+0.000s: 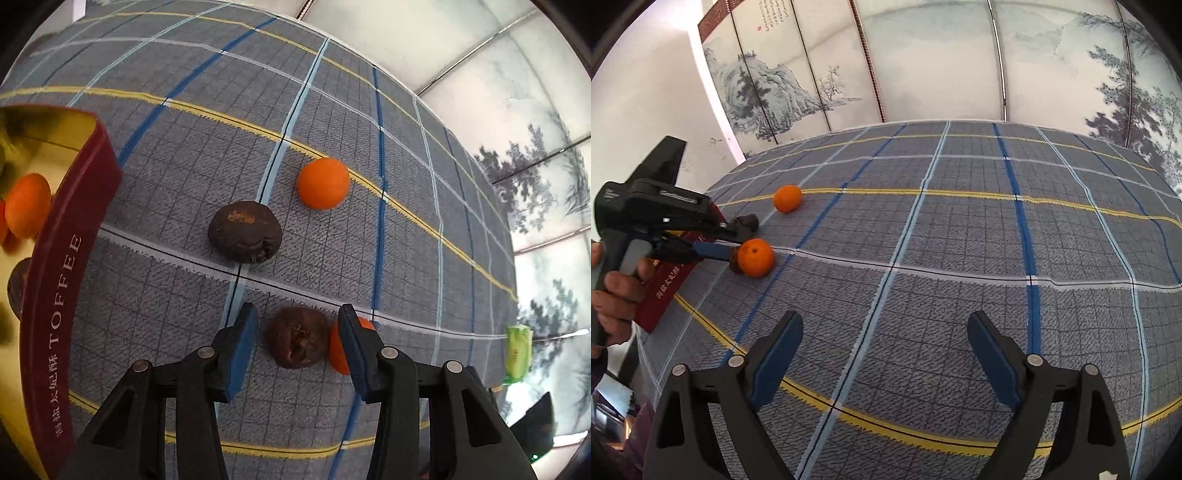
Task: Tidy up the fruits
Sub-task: 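Grasp a brown date with the left gripper while the right gripper grasps an orange tangerine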
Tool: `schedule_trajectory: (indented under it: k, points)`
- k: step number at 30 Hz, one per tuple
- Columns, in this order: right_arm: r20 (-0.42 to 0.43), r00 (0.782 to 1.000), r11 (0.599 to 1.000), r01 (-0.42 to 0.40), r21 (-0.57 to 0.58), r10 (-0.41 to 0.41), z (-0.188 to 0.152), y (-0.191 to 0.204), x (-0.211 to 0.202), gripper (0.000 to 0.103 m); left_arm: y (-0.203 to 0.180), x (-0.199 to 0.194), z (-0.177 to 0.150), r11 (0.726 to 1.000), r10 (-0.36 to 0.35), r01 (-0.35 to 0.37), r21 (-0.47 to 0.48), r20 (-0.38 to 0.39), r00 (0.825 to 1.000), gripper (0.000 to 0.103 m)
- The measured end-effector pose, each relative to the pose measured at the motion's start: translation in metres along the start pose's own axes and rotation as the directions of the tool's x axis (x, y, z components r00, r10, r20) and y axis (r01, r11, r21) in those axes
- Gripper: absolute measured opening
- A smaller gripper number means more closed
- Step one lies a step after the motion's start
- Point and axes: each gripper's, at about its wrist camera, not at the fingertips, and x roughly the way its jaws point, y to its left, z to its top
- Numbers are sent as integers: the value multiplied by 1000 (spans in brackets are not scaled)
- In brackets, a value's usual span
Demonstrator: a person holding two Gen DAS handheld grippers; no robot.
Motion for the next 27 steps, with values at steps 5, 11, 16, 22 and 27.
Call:
schedule_trajectory:
  k: [5, 11, 16, 22, 27]
  points:
    - [13, 1000, 1000, -16, 1, 16, 0, -1, -3, 91, 0, -3, -14, 999, 34, -34, -8, -5, 999, 39]
    - [19, 1000, 1000, -23, -2, 23, 0, -1, -4, 93, -2, -8, -30, 994, 69, -72, 86, 42, 997, 40]
    - [16, 1000, 1000, -22, -2, 23, 1, -2, -3, 94, -9, -2, -20, 986, 80, -84, 147, 38, 996, 42]
    - [7, 1000, 1000, -19, -1, 19, 1, -2, -1, 94, -11, -3, -24, 972, 90, -104, 210, 71, 993, 29]
    - [0, 1000, 1000, -20, -4, 20, 1, -2, 0, 94, 5, -21, -52, 975, 64, -83, 204, 100, 993, 29]
